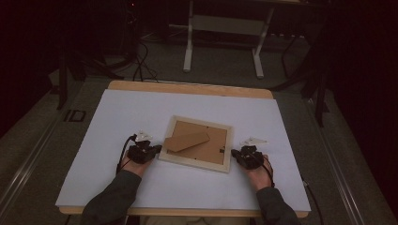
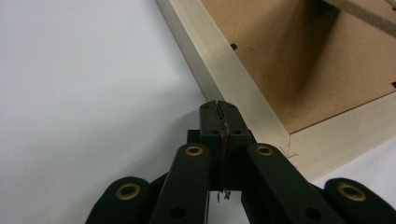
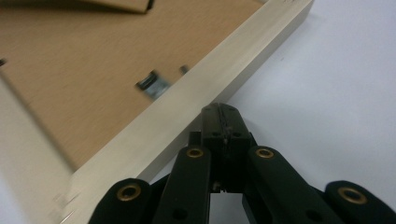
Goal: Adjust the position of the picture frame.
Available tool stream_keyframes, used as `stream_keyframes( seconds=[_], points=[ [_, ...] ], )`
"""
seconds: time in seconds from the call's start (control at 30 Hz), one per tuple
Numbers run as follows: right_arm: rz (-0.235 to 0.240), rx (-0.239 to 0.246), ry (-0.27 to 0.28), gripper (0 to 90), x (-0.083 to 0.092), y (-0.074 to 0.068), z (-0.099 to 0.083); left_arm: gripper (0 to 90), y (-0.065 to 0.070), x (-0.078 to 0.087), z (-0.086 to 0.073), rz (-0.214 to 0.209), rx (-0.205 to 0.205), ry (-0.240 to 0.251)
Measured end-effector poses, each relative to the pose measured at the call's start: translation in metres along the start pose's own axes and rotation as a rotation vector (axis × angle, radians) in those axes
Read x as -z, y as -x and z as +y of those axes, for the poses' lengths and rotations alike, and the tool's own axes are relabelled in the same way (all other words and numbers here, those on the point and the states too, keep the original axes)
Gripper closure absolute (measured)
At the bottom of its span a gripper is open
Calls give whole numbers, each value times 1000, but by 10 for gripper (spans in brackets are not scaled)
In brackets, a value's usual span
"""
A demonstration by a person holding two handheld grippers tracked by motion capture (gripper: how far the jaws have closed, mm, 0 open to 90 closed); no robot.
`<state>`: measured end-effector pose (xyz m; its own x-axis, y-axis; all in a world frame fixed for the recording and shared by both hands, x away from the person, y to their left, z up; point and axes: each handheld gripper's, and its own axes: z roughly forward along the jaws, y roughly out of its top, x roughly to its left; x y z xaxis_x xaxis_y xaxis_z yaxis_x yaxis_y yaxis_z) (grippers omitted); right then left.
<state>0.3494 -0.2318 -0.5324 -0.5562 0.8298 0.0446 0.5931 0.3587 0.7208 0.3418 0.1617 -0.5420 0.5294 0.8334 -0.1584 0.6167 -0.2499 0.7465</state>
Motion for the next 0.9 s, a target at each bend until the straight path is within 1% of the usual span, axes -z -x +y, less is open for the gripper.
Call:
stream_keyframes(
  seconds=[0.07, 0.17, 0.27, 0.37, 0.7, 0.9],
  points=[
    [18, -13, -2, 898, 4, -3, -4, 900, 1, 0, -1, 9, -4, 5],
    [17, -16, -7, 898, 4, -4, -4, 900, 2, 1, -1, 14, -5, 4],
    [22, -28, -4, 898, 2, -2, -2, 900, 2, 2, -2, 12, 11, 5],
    [21, -26, -6, 899, 0, -1, 0, 900, 2, 2, -3, 10, 20, 6],
    [26, -29, 3, 899, -7, 6, 6, 900, 6, 6, -7, 5, 30, 2],
    [31, -33, 6, 899, -10, 8, 9, 900, 8, 9, -10, 2, 45, 2]
  ],
)
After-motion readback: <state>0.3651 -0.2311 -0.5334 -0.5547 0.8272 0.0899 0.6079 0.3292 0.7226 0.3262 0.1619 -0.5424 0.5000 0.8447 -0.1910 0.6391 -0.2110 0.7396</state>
